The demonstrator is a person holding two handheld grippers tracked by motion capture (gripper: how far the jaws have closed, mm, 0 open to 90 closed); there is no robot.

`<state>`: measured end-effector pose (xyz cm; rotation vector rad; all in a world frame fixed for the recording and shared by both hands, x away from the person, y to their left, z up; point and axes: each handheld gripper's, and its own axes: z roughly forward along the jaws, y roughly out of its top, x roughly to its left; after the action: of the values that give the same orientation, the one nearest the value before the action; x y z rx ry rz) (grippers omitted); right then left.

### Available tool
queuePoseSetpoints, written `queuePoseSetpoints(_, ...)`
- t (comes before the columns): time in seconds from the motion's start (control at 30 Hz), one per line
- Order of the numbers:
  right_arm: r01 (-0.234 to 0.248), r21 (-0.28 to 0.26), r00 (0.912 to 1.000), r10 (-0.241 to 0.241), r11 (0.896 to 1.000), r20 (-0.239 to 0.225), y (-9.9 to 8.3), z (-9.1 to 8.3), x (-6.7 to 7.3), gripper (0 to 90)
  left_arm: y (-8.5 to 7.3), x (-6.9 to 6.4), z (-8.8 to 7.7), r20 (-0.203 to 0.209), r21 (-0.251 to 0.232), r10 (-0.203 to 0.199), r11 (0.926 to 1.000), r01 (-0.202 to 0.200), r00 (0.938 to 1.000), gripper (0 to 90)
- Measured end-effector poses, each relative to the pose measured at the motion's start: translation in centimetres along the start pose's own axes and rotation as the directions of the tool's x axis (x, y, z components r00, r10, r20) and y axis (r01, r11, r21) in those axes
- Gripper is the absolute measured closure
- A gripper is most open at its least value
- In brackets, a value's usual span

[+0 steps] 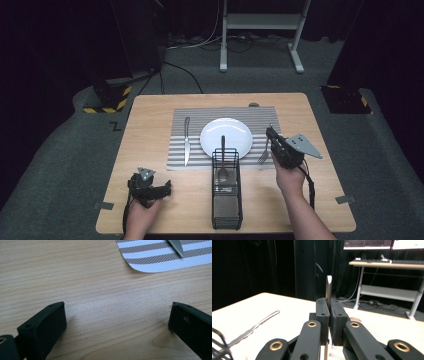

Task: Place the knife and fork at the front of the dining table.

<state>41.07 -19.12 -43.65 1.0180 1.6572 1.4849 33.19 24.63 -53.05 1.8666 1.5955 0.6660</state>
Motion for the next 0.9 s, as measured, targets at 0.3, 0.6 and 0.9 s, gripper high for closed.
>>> queuePoseSetpoints(0.3,-0.022,0.039,0.9997,0.023,0.999,-0.006,-0.6,1.1,-0.3,86.6,0.0,0.0,0.0,0.002,0.000,0.001,1.0000,-0.001,1.0000,1.7)
queuePoseSetpoints(0.6,-0.035,0.057,0.9994,0.035,0.998,-0.001,-0.7,3.5,-0.9,86.3,0.0,0.0,0.0,0.002,0.000,0.001,1.0000,-0.001,1.0000,1.7)
queuePoseSetpoints(0.9,-0.081,0.085,0.9965,0.079,0.993,0.028,-1.3,6.5,-1.9,85.6,0.0,0.0,0.0,0.004,-0.002,0.001,1.0000,-0.001,1.0000,1.9)
